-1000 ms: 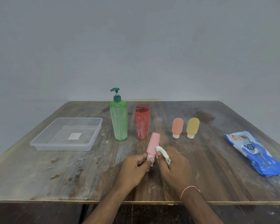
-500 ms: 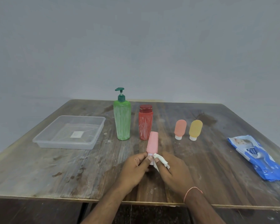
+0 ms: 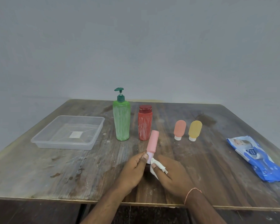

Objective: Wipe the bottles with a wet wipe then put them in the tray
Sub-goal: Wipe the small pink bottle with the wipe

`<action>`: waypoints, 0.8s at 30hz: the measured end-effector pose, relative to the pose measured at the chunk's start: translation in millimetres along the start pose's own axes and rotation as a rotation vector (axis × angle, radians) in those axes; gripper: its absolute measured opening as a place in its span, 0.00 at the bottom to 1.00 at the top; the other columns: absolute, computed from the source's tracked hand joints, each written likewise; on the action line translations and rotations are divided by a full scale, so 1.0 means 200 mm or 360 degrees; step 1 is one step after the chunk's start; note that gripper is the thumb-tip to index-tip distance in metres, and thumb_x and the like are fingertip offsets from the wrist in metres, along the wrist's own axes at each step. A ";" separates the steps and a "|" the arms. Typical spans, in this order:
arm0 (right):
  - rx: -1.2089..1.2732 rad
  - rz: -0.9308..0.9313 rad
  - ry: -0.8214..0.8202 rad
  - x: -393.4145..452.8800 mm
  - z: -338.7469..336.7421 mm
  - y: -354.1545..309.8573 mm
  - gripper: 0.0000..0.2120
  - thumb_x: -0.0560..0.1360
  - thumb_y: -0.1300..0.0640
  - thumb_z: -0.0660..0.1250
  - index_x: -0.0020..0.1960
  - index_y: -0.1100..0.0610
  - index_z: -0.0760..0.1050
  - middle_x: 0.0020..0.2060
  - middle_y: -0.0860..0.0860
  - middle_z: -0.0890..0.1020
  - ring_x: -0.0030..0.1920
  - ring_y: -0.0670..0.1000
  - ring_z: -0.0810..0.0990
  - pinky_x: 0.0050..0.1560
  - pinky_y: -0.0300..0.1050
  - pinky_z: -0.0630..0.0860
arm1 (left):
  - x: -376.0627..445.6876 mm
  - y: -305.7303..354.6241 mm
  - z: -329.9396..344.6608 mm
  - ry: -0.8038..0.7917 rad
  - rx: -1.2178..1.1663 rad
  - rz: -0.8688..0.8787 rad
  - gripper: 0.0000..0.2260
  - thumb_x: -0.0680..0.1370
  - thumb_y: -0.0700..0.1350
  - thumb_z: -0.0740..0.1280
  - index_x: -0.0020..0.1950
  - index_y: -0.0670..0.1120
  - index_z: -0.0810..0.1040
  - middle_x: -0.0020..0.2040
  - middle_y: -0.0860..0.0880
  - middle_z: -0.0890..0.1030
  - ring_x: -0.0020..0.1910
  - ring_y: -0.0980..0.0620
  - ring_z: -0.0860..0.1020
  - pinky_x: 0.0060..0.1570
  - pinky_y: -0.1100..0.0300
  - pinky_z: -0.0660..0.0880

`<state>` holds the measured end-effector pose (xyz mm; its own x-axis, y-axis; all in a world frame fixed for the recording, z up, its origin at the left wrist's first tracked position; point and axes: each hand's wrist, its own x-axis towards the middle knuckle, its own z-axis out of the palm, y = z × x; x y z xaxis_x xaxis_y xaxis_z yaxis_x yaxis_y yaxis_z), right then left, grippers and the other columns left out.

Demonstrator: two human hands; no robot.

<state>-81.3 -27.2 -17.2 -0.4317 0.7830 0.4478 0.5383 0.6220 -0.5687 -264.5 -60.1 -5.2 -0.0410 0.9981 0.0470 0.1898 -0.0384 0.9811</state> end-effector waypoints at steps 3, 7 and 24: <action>-0.0025 0.0083 0.0066 0.01 0.00 0.00 0.09 0.85 0.44 0.62 0.46 0.38 0.73 0.41 0.37 0.80 0.46 0.45 0.79 0.41 0.38 0.74 | 0.00 0.01 0.00 -0.0031 0.0029 -0.0015 0.14 0.89 0.51 0.57 0.63 0.60 0.82 0.57 0.60 0.86 0.59 0.61 0.82 0.67 0.53 0.78; -0.0068 -0.0030 -0.0014 0.01 -0.01 -0.03 0.06 0.86 0.45 0.60 0.51 0.38 0.74 0.45 0.35 0.80 0.46 0.43 0.79 0.43 0.35 0.73 | -0.01 0.03 0.01 -0.0065 -0.0003 0.0034 0.11 0.88 0.51 0.62 0.63 0.56 0.83 0.56 0.55 0.87 0.58 0.57 0.84 0.63 0.56 0.79; -0.0025 0.0091 0.0023 0.00 0.00 -0.02 0.09 0.86 0.42 0.60 0.61 0.38 0.78 0.48 0.35 0.84 0.49 0.41 0.82 0.44 0.32 0.73 | -0.02 0.01 0.00 -0.0118 0.0045 -0.0095 0.20 0.86 0.62 0.52 0.61 0.61 0.83 0.57 0.60 0.85 0.58 0.68 0.80 0.63 0.67 0.74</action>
<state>-84.1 -29.7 -14.7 -0.3892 0.8173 0.4249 0.5733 0.5760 -0.5828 -263.8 -64.4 -3.6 0.0192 0.9995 -0.0262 0.2166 0.0214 0.9760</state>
